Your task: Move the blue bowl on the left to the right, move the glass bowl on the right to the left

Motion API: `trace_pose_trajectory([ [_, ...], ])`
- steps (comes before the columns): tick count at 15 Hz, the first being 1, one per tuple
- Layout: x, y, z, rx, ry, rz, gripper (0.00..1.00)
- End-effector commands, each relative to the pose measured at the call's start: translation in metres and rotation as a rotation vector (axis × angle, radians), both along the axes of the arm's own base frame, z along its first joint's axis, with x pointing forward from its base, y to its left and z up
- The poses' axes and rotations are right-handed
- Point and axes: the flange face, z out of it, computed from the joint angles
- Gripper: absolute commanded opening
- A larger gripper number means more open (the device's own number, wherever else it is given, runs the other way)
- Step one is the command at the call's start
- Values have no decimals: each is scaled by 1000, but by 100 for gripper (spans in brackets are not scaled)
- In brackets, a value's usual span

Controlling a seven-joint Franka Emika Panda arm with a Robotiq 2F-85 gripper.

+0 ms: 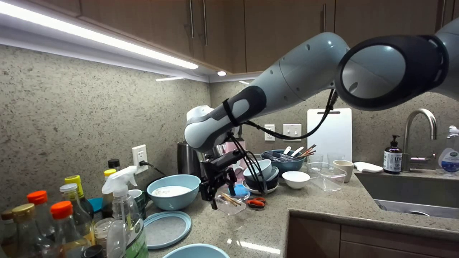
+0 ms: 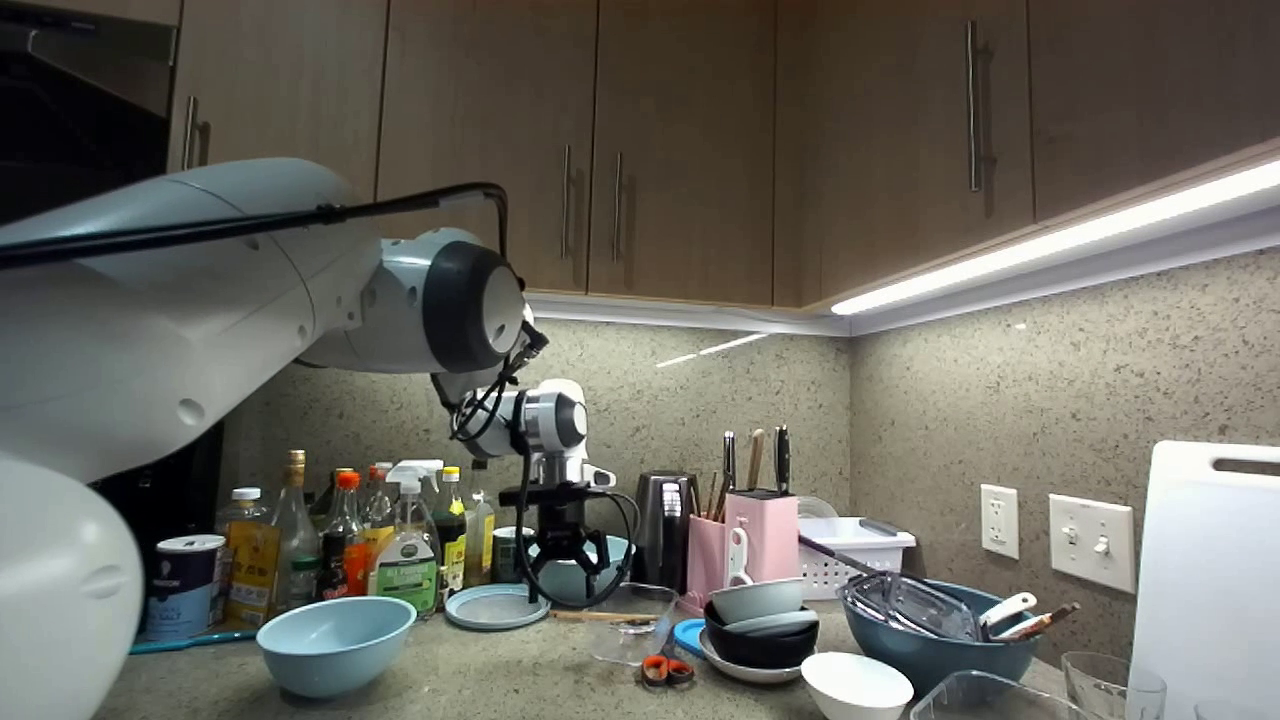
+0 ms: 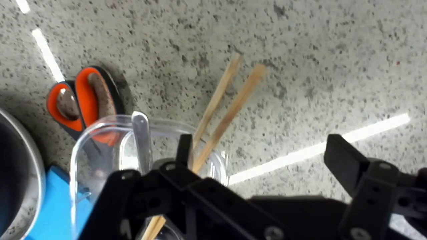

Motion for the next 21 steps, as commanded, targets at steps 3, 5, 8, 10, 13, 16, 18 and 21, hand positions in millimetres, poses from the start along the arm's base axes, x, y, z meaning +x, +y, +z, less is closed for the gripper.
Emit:
trace_pose_trajectory([
  [3,10,-4,-2,-10,-68,-43,100],
  [5,10,-5,-2,-15,-75,-48,100],
  [8,30,-15,-12,42,-132,-90,100],
  [10,38,-24,-16,46,-138,-92,100],
  [13,47,-38,-23,45,-130,-101,74],
  [16,53,-42,-27,44,-136,-116,53],
  [18,56,-42,-28,35,-142,-117,39],
  [21,57,-36,-27,20,-136,-116,20],
])
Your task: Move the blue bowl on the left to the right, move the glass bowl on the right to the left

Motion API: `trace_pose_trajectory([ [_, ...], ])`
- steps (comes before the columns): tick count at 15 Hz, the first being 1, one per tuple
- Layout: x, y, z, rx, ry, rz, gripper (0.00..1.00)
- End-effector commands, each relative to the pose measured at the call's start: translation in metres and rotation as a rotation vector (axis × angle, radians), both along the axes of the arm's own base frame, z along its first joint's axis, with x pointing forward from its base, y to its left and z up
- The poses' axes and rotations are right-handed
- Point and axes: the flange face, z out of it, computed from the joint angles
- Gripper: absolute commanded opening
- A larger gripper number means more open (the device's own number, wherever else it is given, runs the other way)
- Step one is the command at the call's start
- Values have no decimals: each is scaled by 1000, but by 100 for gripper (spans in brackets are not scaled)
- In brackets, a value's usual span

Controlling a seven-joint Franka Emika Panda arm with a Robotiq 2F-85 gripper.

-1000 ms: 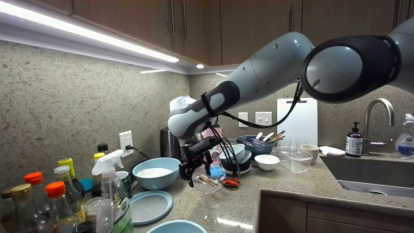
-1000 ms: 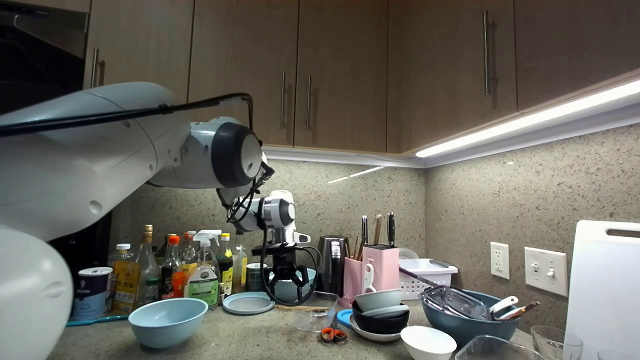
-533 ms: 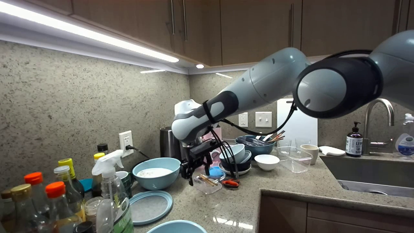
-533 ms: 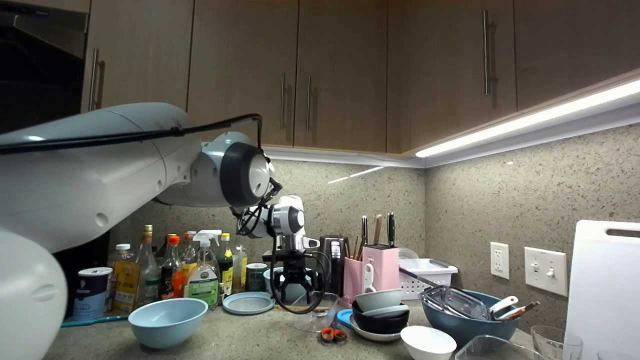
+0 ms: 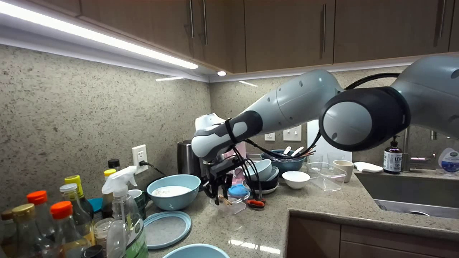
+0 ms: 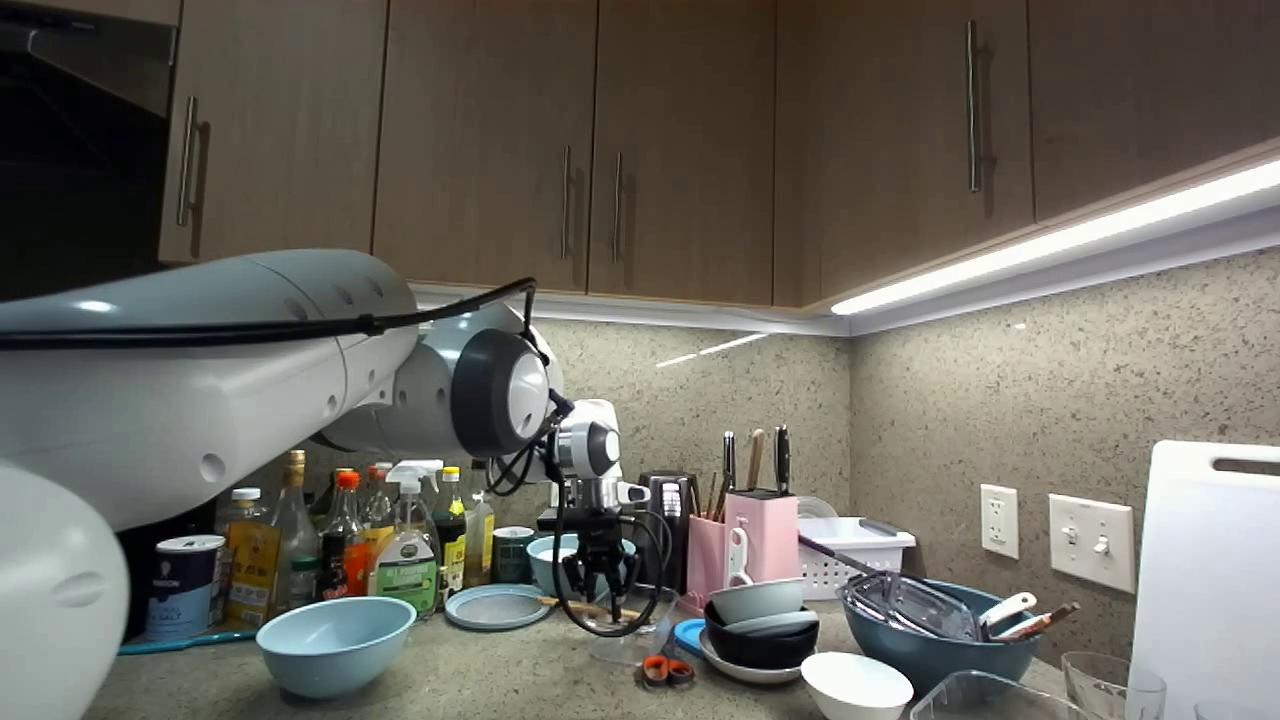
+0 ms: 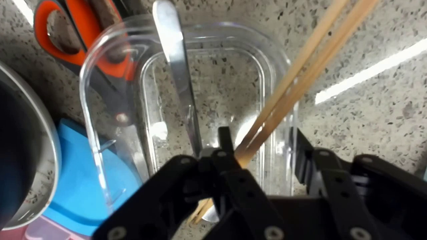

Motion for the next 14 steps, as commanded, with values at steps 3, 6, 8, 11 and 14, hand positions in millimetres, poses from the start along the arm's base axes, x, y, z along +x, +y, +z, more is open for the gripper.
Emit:
trace_pose_trajectory([
  [3,-5,19,12,-24,42,13,2],
  [6,-9,30,19,-20,65,28,0],
  [8,-12,33,21,-12,89,26,3],
  [11,-18,38,23,-20,136,5,3],
  [14,-28,41,22,-52,189,-2,3],
])
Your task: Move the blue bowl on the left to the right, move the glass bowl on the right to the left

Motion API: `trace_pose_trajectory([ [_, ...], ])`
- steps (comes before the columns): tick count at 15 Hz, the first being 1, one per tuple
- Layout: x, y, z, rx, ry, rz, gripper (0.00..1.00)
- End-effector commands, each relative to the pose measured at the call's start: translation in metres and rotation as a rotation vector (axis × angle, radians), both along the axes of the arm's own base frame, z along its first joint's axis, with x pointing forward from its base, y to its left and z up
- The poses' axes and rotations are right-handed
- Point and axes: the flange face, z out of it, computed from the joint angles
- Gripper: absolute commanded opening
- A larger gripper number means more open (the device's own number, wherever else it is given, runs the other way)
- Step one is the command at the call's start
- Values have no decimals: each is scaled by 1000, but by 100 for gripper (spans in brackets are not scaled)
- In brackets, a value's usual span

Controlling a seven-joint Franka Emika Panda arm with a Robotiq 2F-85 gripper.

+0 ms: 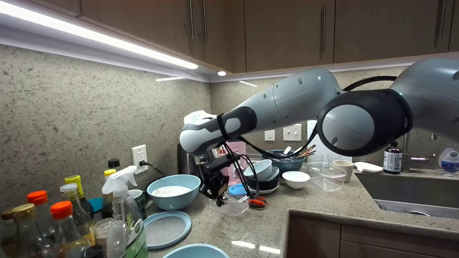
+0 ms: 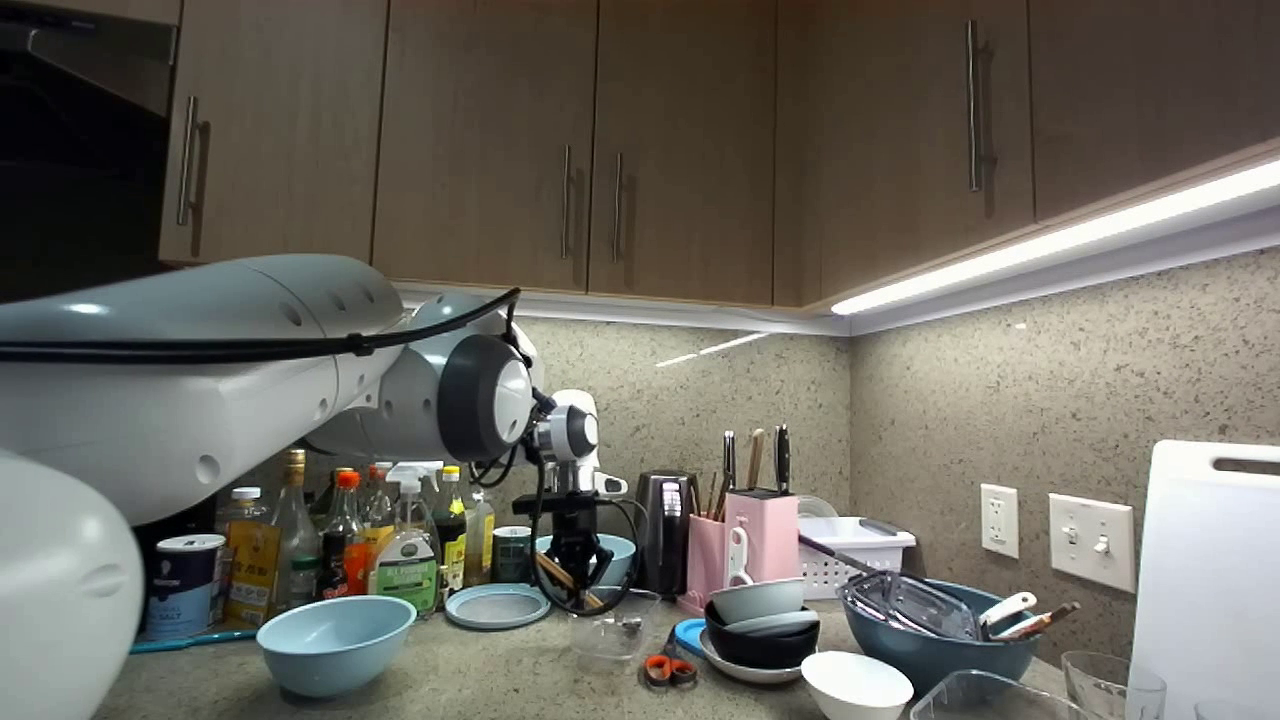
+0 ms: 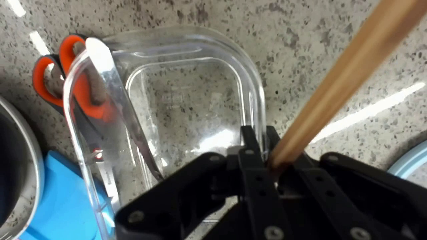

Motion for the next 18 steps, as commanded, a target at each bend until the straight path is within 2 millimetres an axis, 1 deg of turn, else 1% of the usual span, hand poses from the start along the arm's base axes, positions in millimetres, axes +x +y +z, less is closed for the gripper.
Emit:
trace_pose_trajectory([
  [1,-10,5,10,-27,50,-39,3],
  [3,-9,2,15,10,31,-52,3],
  [5,-6,0,18,-17,7,-42,3],
  [6,-3,2,4,-8,20,-18,10],
  [9,-3,0,8,-10,15,-20,10],
  [10,-3,0,8,-9,14,-20,3],
  [11,-6,5,5,28,28,-17,3],
  [14,-13,13,-18,95,34,-27,3],
  [16,-15,11,-24,125,18,-42,3],
  [18,-19,6,-22,171,17,-69,3],
])
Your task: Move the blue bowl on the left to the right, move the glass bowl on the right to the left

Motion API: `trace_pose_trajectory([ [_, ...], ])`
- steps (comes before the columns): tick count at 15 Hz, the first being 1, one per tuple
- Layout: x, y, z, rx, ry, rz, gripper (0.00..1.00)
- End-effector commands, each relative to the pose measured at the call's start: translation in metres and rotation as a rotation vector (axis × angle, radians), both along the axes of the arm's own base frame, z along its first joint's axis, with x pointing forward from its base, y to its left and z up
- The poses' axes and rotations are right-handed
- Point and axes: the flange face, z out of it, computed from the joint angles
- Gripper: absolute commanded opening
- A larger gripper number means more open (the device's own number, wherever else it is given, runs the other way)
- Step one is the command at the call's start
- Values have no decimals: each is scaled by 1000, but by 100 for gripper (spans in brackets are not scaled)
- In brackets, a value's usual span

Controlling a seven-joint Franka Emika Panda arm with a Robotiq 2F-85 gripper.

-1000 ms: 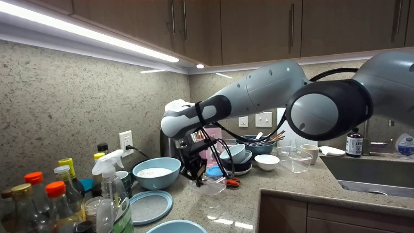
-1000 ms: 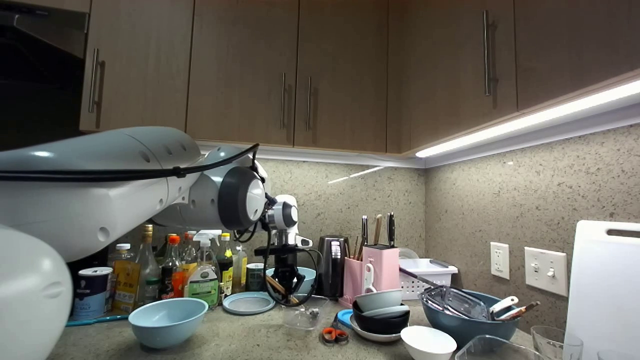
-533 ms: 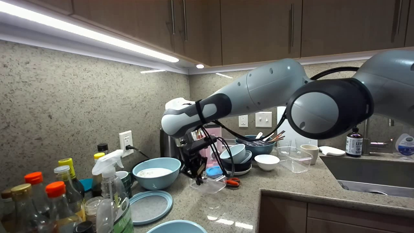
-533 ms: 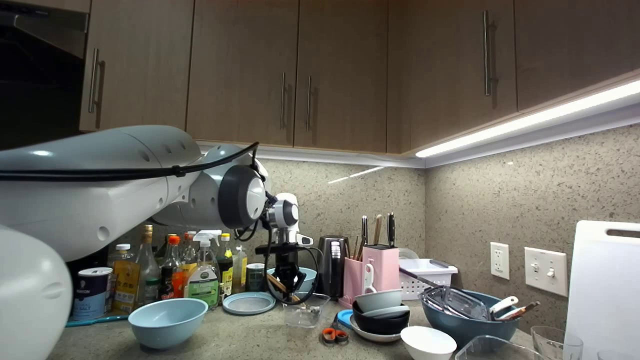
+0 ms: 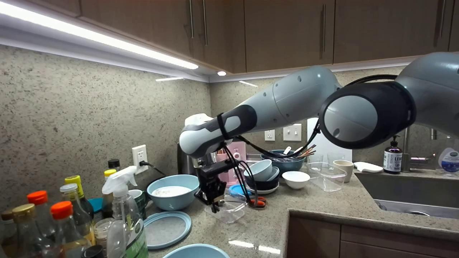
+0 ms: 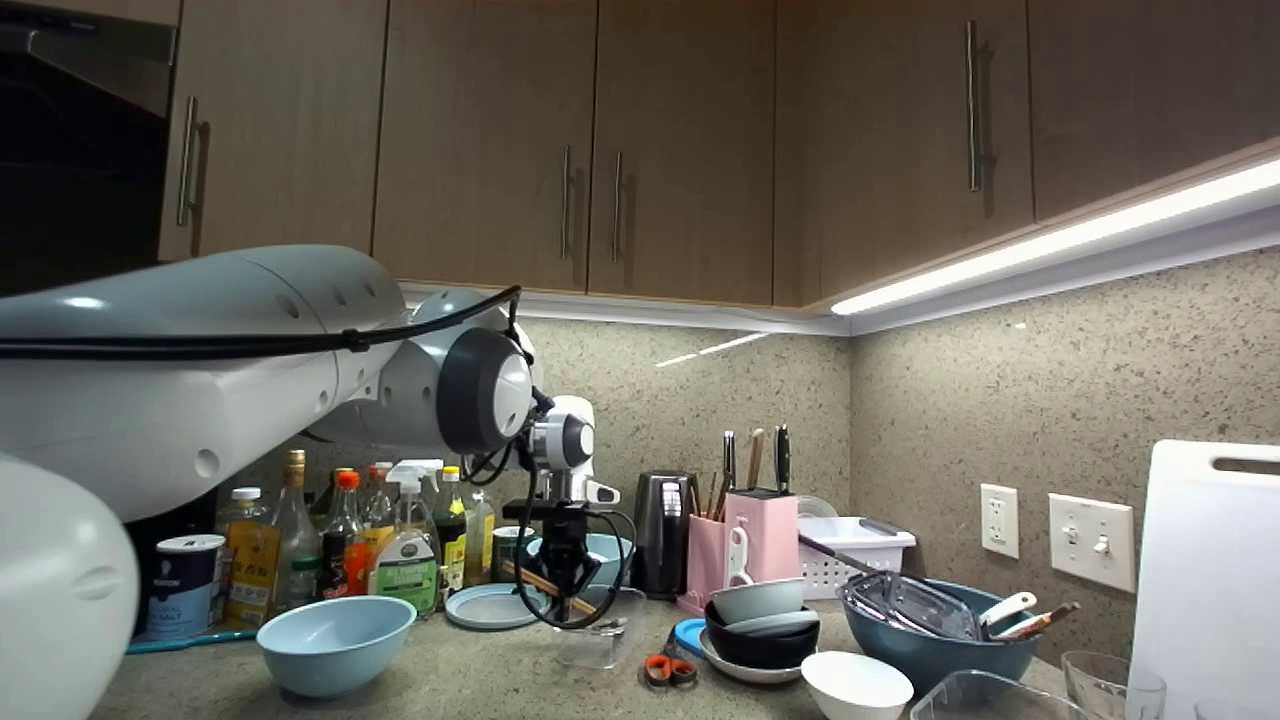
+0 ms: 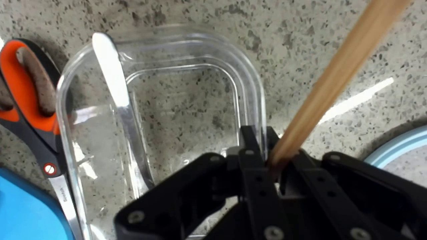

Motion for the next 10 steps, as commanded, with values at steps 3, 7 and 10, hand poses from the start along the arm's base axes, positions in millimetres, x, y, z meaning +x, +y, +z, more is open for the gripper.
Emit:
trace_pose_trajectory([
  [3,-26,-20,-10,156,45,-103,3],
  [7,-38,-32,-4,156,-2,-159,3],
  [10,-23,-29,4,135,-16,-115,10],
])
